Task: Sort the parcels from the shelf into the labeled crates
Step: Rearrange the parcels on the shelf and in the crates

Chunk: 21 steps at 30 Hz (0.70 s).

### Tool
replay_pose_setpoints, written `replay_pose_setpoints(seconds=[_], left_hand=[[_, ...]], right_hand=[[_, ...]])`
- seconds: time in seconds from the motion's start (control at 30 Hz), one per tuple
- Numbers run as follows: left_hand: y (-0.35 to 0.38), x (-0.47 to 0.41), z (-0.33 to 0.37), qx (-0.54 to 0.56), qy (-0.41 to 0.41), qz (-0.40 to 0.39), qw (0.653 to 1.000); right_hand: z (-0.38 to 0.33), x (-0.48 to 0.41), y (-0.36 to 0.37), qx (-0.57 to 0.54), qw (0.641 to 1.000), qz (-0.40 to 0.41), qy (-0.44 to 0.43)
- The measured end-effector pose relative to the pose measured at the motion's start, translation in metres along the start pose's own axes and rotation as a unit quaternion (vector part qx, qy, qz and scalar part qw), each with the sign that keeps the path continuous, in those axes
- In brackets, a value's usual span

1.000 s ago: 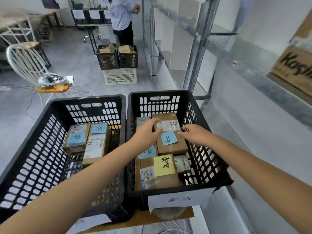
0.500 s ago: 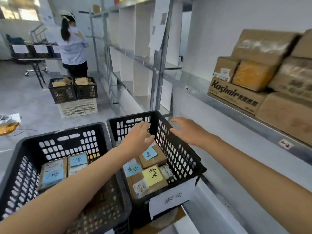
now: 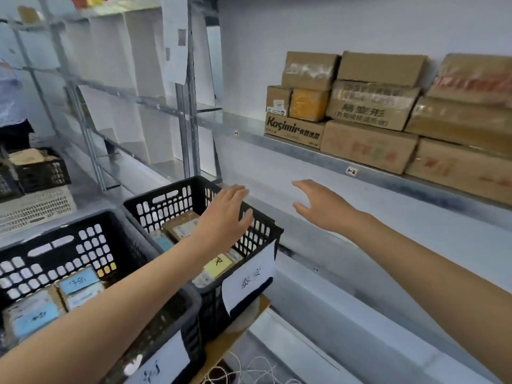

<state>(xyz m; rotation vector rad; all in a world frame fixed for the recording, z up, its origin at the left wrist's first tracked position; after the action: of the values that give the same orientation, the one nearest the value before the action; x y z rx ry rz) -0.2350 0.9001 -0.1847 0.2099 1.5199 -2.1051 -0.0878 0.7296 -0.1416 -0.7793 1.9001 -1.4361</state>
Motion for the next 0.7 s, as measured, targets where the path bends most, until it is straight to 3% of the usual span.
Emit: replay_pose_setpoints(seconds=[0.3,0.47,0.7], left_hand=[[-0.010,-0.014,0.109,0.052,0.116,-0.010,0.992],[-0.006,-0.039,0.198,0.108,0.172,-0.003,0.979],[0.033,-0.049,0.339,0.171,0.281,-0.055,0.943]], right_hand=[[0.042,0.090,-0.077,0.025,0.994,0.074,0.079],[0.090,0.154,-0.126,0.036,0.987,0.075,0.137],[0.176,0.258,-0.191,0.040,0.951,0.167,0.258]])
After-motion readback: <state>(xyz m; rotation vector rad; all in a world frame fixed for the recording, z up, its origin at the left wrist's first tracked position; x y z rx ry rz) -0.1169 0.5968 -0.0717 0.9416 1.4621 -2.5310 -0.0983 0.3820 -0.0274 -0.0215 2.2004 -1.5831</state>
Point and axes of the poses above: each hand's wrist, its own x-axis away from the middle knuckle, its own y-axis out of the palm, z = x × y, the point moved 1 cm from there along -x, towards the middle knuckle, and after that the axes turned 1 degree about y, right-handed, at the moved point
